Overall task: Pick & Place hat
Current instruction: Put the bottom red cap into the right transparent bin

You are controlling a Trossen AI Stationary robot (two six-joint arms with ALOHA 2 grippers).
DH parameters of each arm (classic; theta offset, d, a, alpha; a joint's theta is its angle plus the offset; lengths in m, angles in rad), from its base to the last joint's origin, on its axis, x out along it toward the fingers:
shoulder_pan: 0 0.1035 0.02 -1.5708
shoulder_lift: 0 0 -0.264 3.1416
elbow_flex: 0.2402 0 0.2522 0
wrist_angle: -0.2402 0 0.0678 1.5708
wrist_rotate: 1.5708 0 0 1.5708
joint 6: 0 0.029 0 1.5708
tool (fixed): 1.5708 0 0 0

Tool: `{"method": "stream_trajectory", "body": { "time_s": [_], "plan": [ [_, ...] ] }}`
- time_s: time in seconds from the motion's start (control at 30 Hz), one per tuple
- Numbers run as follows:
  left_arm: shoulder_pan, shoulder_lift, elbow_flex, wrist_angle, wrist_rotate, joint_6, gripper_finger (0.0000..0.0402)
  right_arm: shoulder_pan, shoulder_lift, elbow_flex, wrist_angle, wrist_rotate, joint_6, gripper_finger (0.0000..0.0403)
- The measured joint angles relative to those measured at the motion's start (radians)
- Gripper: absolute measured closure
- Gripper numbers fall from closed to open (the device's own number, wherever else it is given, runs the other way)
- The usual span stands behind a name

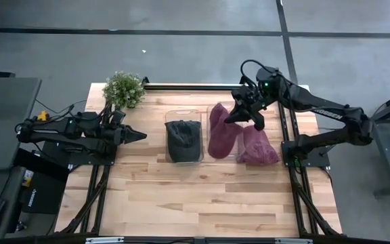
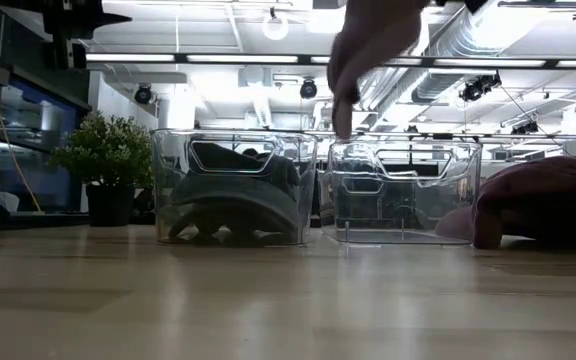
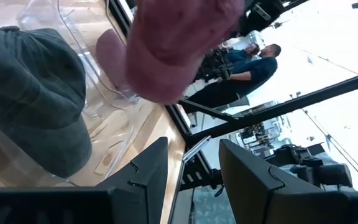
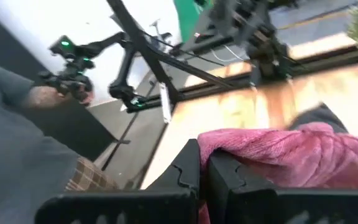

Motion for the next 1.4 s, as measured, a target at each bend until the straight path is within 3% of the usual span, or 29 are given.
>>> {"method": "stream_trajectory", "body": {
  "time_s": [0.47,0.9,1.4],
  "plan": [
    [0.000,0.000,0.000,-0.001,-0.024,-0.025,0.0264,-0.107,0.005,-0.132,0.051,-0.016,-0.051,0.0403],
    [0.000,0.000,0.000,-0.001,-0.035,-0.027,0.0264,-0.107,0.012,-0.201,0.045,-0.008,-0.104,0.0403],
    [0.000,0.000,0.000,-0.001,-0.051,-0.063,0.0264,-0.110,0.131,-0.223,0.055,-0.046,-0.171,0.0403]
  ]
}}
